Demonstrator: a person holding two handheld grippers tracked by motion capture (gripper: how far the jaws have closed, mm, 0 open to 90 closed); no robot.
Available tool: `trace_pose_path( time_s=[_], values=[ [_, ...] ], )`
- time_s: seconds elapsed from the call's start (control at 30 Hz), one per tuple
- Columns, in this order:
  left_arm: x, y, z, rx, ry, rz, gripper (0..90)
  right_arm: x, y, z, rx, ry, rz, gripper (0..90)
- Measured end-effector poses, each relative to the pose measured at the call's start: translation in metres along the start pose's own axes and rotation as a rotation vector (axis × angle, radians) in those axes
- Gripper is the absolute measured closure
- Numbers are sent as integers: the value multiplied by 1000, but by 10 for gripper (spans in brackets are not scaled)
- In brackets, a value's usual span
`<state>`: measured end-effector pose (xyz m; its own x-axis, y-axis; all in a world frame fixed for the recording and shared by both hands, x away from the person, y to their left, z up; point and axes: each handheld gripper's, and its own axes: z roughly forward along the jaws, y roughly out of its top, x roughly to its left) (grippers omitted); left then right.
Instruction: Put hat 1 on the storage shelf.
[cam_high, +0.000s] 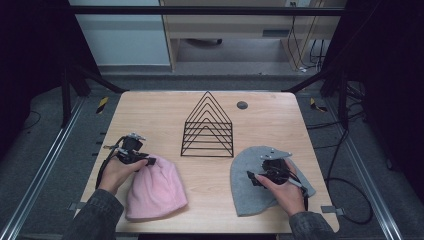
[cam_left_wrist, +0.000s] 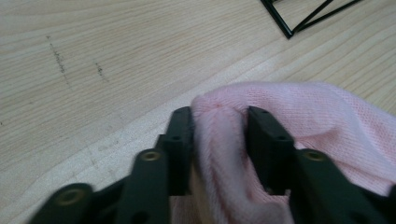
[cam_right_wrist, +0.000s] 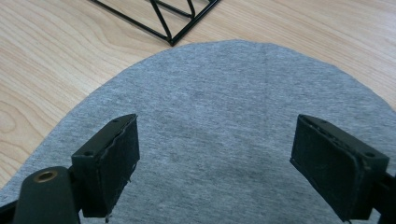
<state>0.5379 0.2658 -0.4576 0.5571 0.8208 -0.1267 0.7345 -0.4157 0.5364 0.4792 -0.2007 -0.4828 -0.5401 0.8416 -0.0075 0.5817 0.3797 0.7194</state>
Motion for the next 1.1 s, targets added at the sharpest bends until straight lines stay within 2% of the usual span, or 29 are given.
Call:
trace_pose_path(
  time_s=[0.1, 0.17, 0.27, 0.37, 0.4, 0.43, 0.47, 0.5, 0.57, 0.6, 0.63, 0.67, 0.73, 0.8, 0.87, 0.9, 1.0, 1.1],
  values=[
    [-4, -3, -7, -30, -6, 3, 728, -1, 0, -1, -6, -4, 4, 157],
    [-7, -4, -10, -44, 1, 7, 741, -1, 1, -1, -6, -5, 3, 159],
    [-19, -6, -27, -111, 15, 31, 751, 1, 1, 0, -6, -4, -4, 161],
    [-34, -6, -45, -168, 22, 82, 754, 4, 2, 1, -9, -2, -6, 163],
    [-34, -6, -45, -168, 22, 82, 754, 4, 2, 1, -9, -5, -10, 163],
    [-43, -5, -54, -207, 25, 106, 754, 4, 2, 1, -8, -3, -14, 163],
    [-43, -5, -54, -207, 25, 106, 753, 4, 2, 1, -8, -3, -14, 163],
    [-56, -4, -66, -246, 29, 136, 754, 5, 2, 1, -11, -1, -13, 162],
    [-64, -2, -74, -274, 35, 158, 753, 6, 2, 0, -17, 0, -17, 163],
    [-64, -2, -74, -274, 35, 158, 754, 6, 2, 0, -20, 5, -20, 164],
    [-73, 0, -85, -302, 45, 189, 754, 8, 3, -1, -27, 6, -19, 166],
    [-76, 1, -89, -313, 45, 199, 755, 9, 3, -1, -32, 11, -18, 171],
    [-78, 2, -92, -320, 45, 202, 755, 11, 4, -2, -42, 19, -26, 178],
    [-83, 5, -104, -351, 51, 219, 755, 15, 6, -3, -53, 31, -33, 190],
    [-84, 6, -107, -357, 53, 222, 756, 16, 6, -4, -58, 36, -39, 196],
    [-87, 8, -114, -372, 59, 234, 757, 18, 7, -4, -67, 38, -57, 210],
    [-90, 13, -124, -392, 67, 247, 756, 21, 9, -7, -85, 43, -67, 231],
    [-92, 16, -130, -408, 77, 256, 757, 23, 11, -10, -100, 56, -84, 260]
  ],
)
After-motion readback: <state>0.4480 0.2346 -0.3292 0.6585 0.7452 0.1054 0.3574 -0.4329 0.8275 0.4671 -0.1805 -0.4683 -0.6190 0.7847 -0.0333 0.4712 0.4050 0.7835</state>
